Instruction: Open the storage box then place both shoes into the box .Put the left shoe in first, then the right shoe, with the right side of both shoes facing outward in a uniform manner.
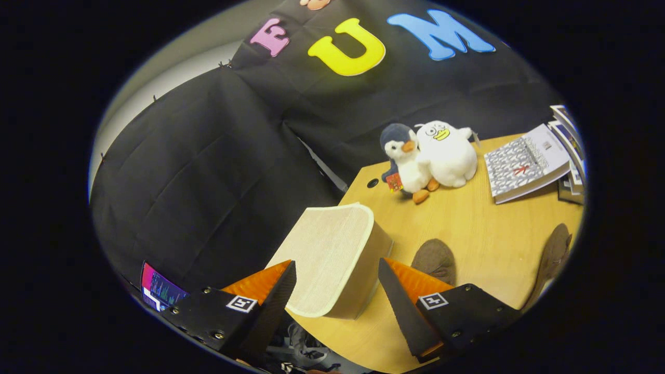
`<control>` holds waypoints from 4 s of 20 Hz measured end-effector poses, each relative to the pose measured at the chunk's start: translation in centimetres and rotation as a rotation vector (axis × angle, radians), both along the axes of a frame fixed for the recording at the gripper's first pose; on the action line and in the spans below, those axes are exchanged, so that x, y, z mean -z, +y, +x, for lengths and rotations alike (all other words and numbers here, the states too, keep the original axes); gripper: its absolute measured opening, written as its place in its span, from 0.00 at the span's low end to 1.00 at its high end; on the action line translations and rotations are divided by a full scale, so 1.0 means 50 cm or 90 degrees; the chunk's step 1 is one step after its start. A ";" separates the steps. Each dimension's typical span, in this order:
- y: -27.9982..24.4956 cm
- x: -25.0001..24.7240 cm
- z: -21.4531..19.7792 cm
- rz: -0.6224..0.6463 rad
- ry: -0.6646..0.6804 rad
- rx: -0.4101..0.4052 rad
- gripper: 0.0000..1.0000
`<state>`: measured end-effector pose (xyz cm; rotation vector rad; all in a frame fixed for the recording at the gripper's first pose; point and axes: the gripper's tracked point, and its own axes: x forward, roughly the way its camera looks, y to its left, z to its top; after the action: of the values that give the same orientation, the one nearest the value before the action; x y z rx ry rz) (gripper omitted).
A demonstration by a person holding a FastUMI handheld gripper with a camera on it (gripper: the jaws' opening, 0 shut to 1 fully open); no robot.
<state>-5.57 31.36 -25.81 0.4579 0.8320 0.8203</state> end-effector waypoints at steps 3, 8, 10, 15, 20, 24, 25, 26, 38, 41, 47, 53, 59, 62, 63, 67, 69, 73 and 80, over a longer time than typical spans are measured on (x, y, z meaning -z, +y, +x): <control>0.031 0.041 -0.012 0.017 0.050 -0.032 0.97; 0.066 0.099 -0.028 0.029 0.112 -0.058 0.97; 0.083 0.114 -0.026 0.044 0.145 -0.055 0.97; 0.122 0.137 -0.017 0.073 0.201 -0.056 0.97; 0.151 0.130 -0.013 0.110 0.248 -0.055 0.82; 0.154 0.118 0.005 0.148 0.293 -0.032 0.42; 0.152 0.106 0.001 0.160 0.297 -0.046 0.27; 0.156 0.111 0.012 0.156 0.279 -0.046 0.27; 0.228 -0.020 0.011 0.096 0.152 -0.083 0.02; 0.283 -0.089 0.008 0.082 0.115 -0.100 0.02; 0.463 -0.183 -0.029 0.045 0.045 -0.161 0.03; 0.641 -0.211 -0.075 -0.011 -0.050 -0.204 0.17; 0.719 -0.245 -0.099 -0.040 -0.155 -0.236 0.74; 0.707 -0.248 -0.101 -0.036 -0.147 -0.232 0.78; 0.702 -0.248 -0.098 -0.034 -0.142 -0.226 0.78; 0.596 -0.250 -0.059 -0.036 -0.149 -0.183 0.78; 0.514 -0.243 -0.018 -0.051 -0.163 -0.142 0.78; 0.363 -0.207 0.039 -0.093 -0.176 -0.070 0.78; 0.128 -0.145 0.113 -0.172 -0.188 0.034 0.78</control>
<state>0.05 37.75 -18.57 0.1147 0.6414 0.6932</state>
